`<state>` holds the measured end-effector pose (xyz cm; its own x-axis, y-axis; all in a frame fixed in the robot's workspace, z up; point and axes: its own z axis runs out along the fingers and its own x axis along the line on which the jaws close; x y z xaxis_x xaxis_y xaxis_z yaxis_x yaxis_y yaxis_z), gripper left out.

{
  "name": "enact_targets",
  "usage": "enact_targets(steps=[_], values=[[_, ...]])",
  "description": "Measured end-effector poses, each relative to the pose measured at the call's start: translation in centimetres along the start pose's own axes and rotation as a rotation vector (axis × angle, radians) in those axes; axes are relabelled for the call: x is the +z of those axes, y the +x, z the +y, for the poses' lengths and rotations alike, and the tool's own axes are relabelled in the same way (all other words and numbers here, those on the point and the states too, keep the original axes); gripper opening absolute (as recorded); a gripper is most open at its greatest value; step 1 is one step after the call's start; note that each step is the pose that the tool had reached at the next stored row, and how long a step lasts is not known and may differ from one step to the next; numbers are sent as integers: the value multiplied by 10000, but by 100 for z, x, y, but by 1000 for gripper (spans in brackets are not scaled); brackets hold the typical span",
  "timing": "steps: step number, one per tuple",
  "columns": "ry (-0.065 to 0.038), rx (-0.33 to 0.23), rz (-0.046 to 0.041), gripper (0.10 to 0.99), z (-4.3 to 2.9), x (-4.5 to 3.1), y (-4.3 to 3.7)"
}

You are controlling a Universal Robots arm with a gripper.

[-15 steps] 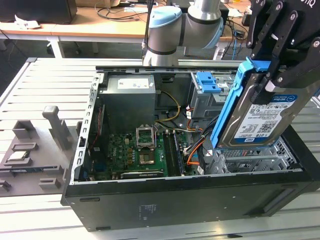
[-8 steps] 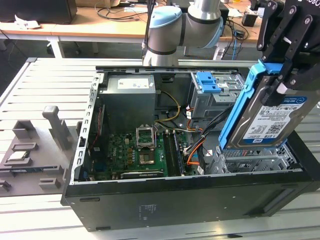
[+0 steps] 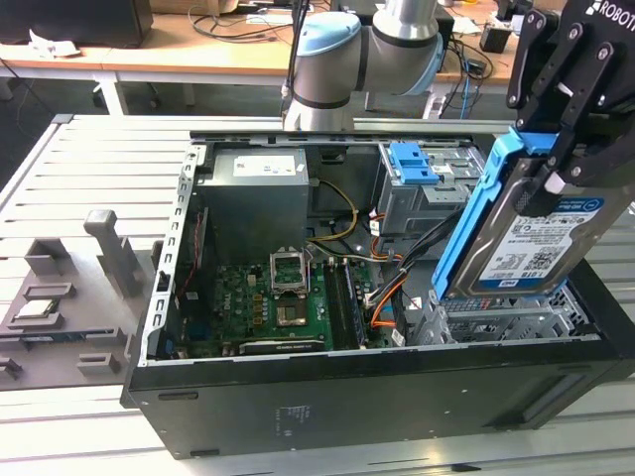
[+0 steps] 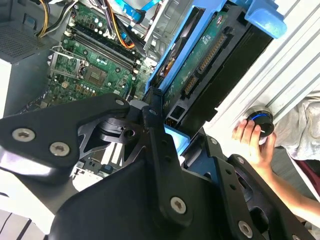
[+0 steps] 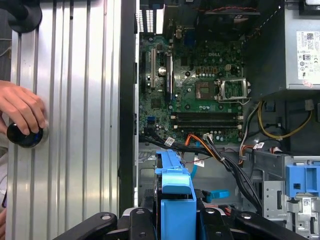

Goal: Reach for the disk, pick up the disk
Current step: 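Pick up the disk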

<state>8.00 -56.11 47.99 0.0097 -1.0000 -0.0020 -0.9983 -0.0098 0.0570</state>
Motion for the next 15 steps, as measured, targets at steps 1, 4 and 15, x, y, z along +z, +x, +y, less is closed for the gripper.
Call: enact_targets(steps=[1, 4, 15], values=[[0, 0, 0, 369, 0, 4, 0], [-1, 0, 0, 369, -1, 14, 0], [-1, 0, 0, 369, -3, 62, 0]])
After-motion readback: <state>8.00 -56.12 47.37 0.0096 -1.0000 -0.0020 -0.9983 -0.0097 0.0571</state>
